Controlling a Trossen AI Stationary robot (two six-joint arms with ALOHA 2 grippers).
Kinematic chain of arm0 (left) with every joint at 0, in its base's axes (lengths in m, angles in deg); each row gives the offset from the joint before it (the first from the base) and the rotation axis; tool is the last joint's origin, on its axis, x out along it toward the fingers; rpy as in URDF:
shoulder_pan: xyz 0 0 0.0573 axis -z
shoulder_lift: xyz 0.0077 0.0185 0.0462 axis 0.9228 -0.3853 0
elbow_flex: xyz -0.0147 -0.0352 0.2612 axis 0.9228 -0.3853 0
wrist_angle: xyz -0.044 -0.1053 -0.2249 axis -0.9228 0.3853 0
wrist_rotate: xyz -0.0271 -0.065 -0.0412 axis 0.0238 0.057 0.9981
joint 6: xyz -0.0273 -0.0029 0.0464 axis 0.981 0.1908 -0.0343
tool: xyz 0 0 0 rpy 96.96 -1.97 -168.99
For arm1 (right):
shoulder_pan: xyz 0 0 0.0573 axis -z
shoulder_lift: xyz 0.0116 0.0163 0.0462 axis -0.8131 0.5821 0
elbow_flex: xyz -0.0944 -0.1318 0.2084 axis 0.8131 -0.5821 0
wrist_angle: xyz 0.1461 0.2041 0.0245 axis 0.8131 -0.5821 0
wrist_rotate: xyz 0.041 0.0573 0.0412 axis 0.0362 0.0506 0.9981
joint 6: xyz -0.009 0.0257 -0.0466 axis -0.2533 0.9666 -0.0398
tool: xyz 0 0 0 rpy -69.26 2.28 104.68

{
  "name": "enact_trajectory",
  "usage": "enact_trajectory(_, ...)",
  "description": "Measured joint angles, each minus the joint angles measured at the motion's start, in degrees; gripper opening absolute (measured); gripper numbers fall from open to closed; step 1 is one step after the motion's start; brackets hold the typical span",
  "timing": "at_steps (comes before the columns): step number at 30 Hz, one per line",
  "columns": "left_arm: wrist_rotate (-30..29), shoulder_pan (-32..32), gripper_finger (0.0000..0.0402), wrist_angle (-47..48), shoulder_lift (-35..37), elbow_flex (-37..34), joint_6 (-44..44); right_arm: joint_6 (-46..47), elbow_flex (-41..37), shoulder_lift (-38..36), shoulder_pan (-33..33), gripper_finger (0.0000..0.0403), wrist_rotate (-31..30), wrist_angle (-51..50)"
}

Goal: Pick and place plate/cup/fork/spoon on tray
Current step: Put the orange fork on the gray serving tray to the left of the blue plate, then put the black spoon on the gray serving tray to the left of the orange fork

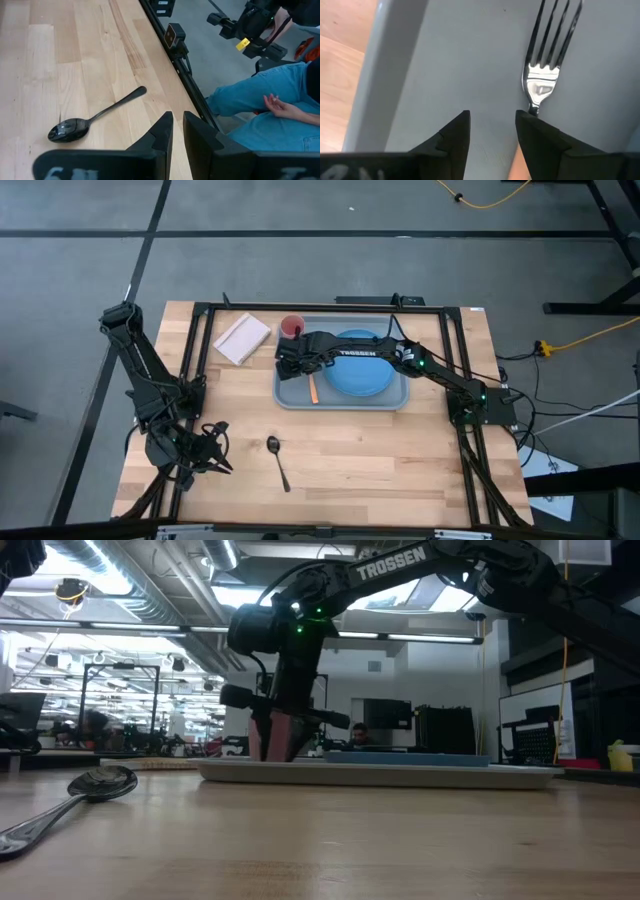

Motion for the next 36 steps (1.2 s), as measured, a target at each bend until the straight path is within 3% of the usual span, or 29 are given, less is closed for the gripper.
enact_trajectory(24,0.00,0.00,0.0037,0.01,0.00,0.00,0.00,-0.51,0.00,-0.09,0.09,0.0162,-1.96,-0.59)
enact_trajectory(29,0.01,0.00,0.0037,-0.01,0.00,0.00,0.00,-0.54,0.00,-1.00,-0.93,0.0162,3.97,2.29)
enact_trajectory(36,0.00,0.00,0.0037,0.00,0.00,0.02,0.00,0.37,1.84,-2.01,-9.06,0.0162,10.12,8.39)
